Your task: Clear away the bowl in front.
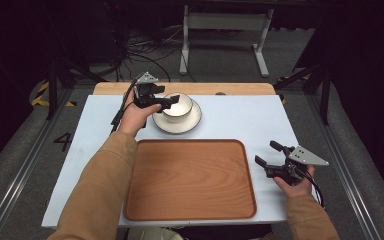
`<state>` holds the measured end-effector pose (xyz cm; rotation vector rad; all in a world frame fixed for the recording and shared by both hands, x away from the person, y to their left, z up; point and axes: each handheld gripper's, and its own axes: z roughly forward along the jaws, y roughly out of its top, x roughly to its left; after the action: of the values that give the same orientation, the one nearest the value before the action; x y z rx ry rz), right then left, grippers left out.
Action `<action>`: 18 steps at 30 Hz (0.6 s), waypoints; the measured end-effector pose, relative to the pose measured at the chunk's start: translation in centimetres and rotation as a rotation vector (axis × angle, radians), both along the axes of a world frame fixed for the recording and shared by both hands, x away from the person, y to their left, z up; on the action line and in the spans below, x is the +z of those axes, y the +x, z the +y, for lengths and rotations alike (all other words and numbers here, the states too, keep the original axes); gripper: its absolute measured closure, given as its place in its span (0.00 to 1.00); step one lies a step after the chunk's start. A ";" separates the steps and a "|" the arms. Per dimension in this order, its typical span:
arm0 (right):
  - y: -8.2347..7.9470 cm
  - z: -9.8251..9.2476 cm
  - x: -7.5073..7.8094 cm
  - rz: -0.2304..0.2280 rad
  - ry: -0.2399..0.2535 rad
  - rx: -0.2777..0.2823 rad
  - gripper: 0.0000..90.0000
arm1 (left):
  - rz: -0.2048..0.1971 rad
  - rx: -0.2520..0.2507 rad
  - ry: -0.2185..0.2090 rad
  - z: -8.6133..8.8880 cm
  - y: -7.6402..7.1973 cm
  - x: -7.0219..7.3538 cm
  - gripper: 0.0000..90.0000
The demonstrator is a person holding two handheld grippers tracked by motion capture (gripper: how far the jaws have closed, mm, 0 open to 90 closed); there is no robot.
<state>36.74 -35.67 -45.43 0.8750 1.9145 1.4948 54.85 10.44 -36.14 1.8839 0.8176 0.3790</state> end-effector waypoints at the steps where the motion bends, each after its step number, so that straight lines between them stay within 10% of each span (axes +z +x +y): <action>1: 0.0 0.0 0.0 0.000 0.000 0.000 0.17 | -0.001 0.005 0.018 -0.1 0.1 -0.1 0.29; 6: 0.0 0.0 0.0 0.001 -0.002 0.001 0.17 | -0.025 -0.029 0.007 -0.3 0.3 -0.4 0.34; 9: 0.0 0.0 0.0 0.001 -0.003 0.001 0.17 | 0.001 -0.045 0.022 -0.2 0.5 -0.6 0.35; 12: 0.0 0.1 0.0 -0.001 -0.003 0.000 0.17 | 0.131 -0.079 -0.047 0.0 0.9 -1.2 0.32; 18: 0.0 0.1 0.0 0.001 -0.006 0.000 0.17 | 0.145 -0.094 -0.007 -0.4 1.2 -1.9 0.34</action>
<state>36.72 -35.59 -45.43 0.8734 1.9192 1.4884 56.07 10.02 -38.01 1.9527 0.8212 0.1822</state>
